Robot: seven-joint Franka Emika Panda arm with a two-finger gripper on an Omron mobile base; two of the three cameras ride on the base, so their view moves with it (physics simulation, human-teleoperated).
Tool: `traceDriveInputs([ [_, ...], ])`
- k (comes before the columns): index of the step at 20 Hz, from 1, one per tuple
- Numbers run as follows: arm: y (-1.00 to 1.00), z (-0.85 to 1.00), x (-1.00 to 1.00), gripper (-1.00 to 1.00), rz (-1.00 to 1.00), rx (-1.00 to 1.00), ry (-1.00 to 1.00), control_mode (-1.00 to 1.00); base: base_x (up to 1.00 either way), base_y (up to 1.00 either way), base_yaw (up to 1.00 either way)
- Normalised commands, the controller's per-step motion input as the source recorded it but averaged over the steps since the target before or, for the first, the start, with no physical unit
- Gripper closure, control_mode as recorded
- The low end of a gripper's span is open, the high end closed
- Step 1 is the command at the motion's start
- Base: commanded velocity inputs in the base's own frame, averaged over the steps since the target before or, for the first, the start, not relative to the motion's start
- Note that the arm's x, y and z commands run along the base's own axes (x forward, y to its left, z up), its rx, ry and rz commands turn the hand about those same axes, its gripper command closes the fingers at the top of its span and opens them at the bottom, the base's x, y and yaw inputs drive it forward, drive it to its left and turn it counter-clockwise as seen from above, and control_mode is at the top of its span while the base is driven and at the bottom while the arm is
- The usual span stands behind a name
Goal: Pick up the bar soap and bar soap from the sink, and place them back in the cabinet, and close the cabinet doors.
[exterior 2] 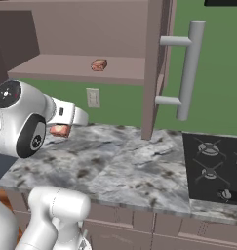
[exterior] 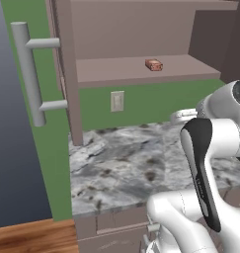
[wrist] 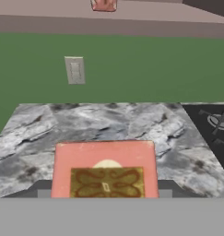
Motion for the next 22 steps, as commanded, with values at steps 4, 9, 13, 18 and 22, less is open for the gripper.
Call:
traceDriveInputs([
  [4,0.0,0.0,0.0,1.0,0.0,0.0,0.0,1.0,0.0,0.0,0.0],
  [9,-0.01,0.0,0.02,1.0,0.0,0.0,0.0,-1.0,0.0,0.0,0.0],
  [13,0.01,0.14,0.02,1.0,0.0,0.0,-0.09,-1.0,0.0,0.0,0.0],
  [18,0.09,0.45,0.06,1.0,0.0,0.0,-0.14,-1.0,0.0,0.0,0.0],
  [22,0.1,0.47,0.15,1.0,0.0,0.0,-0.13,-1.0,0.0,0.0,0.0],
])
